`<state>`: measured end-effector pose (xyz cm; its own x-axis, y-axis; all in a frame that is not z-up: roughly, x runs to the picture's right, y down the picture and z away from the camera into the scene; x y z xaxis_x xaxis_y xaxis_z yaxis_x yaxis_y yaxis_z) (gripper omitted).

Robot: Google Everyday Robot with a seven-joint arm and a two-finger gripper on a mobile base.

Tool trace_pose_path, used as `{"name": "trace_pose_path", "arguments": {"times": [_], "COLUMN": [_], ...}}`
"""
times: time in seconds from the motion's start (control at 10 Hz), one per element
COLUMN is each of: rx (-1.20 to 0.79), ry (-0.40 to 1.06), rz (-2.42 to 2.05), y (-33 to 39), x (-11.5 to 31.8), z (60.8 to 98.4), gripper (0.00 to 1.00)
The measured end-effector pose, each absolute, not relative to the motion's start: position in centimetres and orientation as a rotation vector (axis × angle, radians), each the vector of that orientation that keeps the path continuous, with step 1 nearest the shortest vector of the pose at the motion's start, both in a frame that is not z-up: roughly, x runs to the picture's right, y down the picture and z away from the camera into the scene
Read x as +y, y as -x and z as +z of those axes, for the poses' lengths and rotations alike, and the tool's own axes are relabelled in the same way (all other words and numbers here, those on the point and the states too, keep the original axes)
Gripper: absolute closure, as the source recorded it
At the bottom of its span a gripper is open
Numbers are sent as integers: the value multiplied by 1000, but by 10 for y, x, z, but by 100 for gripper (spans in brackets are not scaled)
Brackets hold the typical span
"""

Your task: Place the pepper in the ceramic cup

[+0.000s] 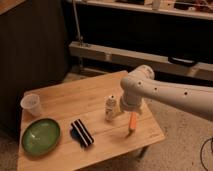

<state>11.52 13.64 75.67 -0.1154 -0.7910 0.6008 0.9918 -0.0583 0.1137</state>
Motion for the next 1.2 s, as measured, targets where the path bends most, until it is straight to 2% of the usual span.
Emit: {"name": "trace_pose_path", "arguments": {"times": [0.2,0.4,0.6,1.2], "rx": [-597,-575,-555,-557], "ry": [465,493,533,514], "rz": [-1558,-1523,-1492,-1540], "y": [-121,-138,-156,-141], "x": [147,149,147,155], "z": [792,802,800,797], "gripper": [20,20,20,20]}}
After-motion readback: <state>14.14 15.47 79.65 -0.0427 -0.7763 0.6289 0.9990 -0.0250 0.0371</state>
